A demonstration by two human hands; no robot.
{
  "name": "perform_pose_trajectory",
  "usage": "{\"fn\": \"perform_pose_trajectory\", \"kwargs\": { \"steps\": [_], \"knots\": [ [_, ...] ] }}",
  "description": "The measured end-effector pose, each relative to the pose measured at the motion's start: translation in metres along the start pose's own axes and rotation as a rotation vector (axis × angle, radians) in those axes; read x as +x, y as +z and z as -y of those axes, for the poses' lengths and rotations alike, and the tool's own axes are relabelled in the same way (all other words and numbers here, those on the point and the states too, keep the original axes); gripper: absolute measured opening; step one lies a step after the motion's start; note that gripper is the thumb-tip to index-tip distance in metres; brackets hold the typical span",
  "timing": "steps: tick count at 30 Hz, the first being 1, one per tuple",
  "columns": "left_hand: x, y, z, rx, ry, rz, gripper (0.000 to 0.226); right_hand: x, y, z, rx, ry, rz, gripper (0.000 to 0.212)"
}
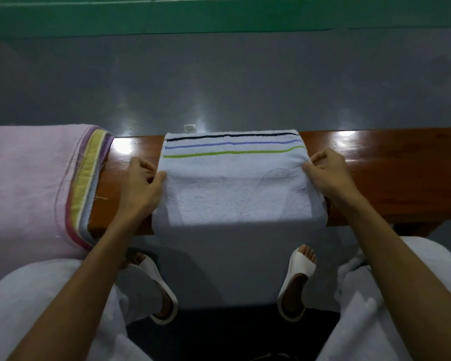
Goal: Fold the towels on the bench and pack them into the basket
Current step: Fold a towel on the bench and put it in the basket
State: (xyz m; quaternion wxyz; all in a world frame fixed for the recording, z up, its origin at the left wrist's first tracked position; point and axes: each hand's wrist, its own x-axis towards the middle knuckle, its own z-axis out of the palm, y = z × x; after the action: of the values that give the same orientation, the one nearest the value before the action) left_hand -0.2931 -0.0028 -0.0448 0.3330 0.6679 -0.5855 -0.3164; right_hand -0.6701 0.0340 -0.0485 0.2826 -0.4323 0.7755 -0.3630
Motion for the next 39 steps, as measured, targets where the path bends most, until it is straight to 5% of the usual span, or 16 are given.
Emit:
{"fn": "perform_pose_trajectory", "kwargs": {
  "steps": [5, 9, 21, 32, 36, 39],
  "knots": [
    [0.002, -0.019, 0.004, -0.097, -0.030, 0.141, 0.037, -0.009, -0.018, 0.002, 0.170, -0.020, 0.187, 0.047],
    [0.003, -0.025, 0.009, -0.078, 0.024, 0.235, 0.040, -0.014, -0.022, -0.001, 0.071, -0.100, 0.286, 0.038],
    [-0.003, -0.039, -0.006, -0.051, 0.216, 0.064, 0.025, -0.013, -0.031, 0.001, 0.096, -0.321, 0.046, 0.034],
    [0.006, -0.039, -0.007, 0.247, 0.330, -0.207, 0.024, -0.016, -0.034, 0.015, -0.142, -0.429, -0.193, 0.023],
    [0.009, -0.037, -0.016, 0.066, 0.253, -0.118, 0.013, -0.010, -0.041, 0.026, -0.220, -0.446, -0.270, 0.024],
    [0.015, -0.031, -0.031, -0.215, 0.131, -0.003, 0.007, -0.003, -0.037, 0.045, 0.002, -0.337, -0.267, 0.020]
  ]
}}
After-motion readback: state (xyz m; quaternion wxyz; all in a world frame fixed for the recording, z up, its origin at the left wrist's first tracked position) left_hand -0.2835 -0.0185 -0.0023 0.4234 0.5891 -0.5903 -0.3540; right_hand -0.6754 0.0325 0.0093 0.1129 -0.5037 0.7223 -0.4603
